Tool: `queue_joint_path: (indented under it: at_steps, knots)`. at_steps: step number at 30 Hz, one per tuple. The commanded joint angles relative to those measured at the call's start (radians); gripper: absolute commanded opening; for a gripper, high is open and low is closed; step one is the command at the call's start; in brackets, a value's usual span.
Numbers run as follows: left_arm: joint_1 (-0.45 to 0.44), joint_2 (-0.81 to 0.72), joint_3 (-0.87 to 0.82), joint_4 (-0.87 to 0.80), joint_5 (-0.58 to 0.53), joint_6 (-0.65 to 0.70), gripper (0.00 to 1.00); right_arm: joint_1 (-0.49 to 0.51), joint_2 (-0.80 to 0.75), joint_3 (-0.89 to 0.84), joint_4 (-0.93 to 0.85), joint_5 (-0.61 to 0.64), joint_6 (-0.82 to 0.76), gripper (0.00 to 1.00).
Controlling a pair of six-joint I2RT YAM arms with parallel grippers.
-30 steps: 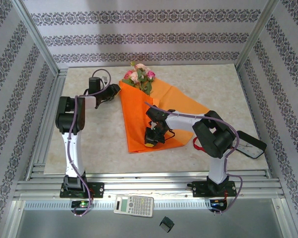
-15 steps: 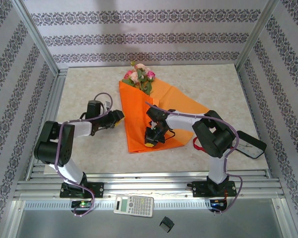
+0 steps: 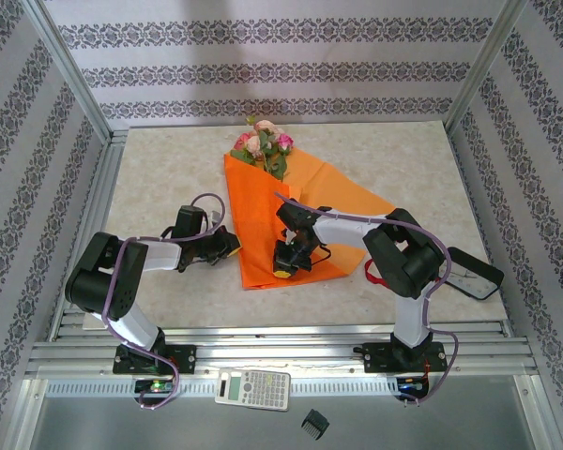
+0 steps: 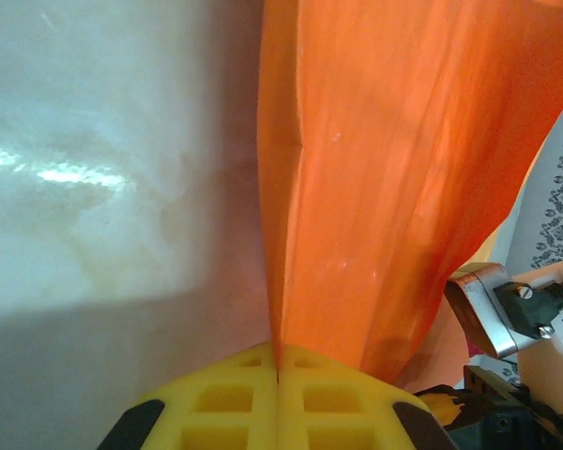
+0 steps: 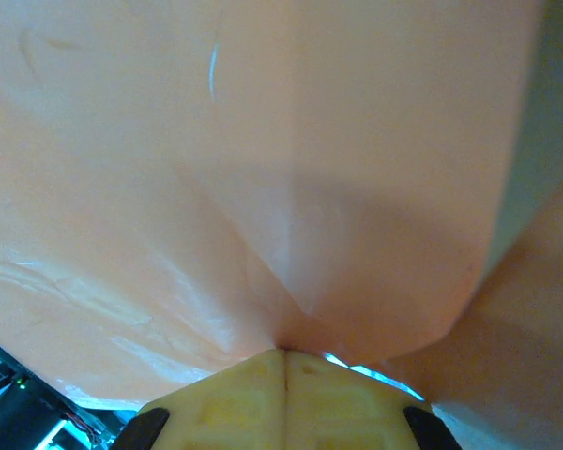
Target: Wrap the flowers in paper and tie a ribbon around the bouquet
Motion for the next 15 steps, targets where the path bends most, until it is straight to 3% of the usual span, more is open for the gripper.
queue_joint_path:
  at_steps: [1,3,5,12,15]
  knots:
    - [-0.010,-0.035,-0.029,0.016,-0.005,0.008,0.00,0.010,0.040,-0.035,0.029,0.007,0.015,0.00]
    - [-0.011,-0.052,-0.033,-0.017,0.005,0.022,0.26,0.011,0.037,-0.035,0.035,0.004,0.018,0.00]
    - [-0.011,-0.079,-0.047,-0.039,0.017,0.032,0.35,0.013,0.040,-0.031,0.036,0.002,0.020,0.00]
    - [-0.068,-0.148,-0.101,-0.091,0.047,0.023,0.37,0.012,0.050,-0.023,0.041,-0.004,0.025,0.00]
    - [-0.104,-0.171,-0.131,-0.080,0.036,0.004,0.31,0.012,0.050,-0.024,0.041,-0.004,0.026,0.00]
